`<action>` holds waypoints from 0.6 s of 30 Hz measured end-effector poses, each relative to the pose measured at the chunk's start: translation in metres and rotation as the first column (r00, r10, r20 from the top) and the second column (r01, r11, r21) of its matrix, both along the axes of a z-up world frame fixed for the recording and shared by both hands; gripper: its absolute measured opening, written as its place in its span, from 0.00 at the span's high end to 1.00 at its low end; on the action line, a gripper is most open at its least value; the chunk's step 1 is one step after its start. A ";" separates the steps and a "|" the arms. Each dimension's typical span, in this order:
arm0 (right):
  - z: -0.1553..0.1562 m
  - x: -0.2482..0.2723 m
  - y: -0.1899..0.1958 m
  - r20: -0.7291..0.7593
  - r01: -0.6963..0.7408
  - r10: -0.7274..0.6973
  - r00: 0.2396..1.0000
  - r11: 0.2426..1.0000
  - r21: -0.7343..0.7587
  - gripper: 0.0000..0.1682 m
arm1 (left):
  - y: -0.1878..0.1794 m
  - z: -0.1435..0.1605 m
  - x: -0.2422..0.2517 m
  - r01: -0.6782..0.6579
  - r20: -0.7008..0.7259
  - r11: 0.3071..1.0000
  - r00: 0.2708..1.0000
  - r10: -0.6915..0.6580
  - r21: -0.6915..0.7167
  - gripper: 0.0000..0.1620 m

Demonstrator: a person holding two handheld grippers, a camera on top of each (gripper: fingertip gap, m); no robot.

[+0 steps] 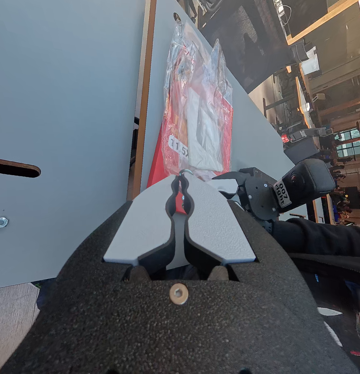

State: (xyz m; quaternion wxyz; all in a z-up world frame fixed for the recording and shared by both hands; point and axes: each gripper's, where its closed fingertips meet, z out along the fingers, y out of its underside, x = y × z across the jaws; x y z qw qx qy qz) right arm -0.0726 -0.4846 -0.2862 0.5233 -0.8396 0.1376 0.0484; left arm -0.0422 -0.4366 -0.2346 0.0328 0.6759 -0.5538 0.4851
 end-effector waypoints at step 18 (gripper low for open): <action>-0.002 0.006 -0.004 -0.013 0.041 -0.041 0.999 0.999 0.027 0.96 | -0.011 0.002 0.003 0.028 0.007 1.000 1.000 -0.028 0.009 0.99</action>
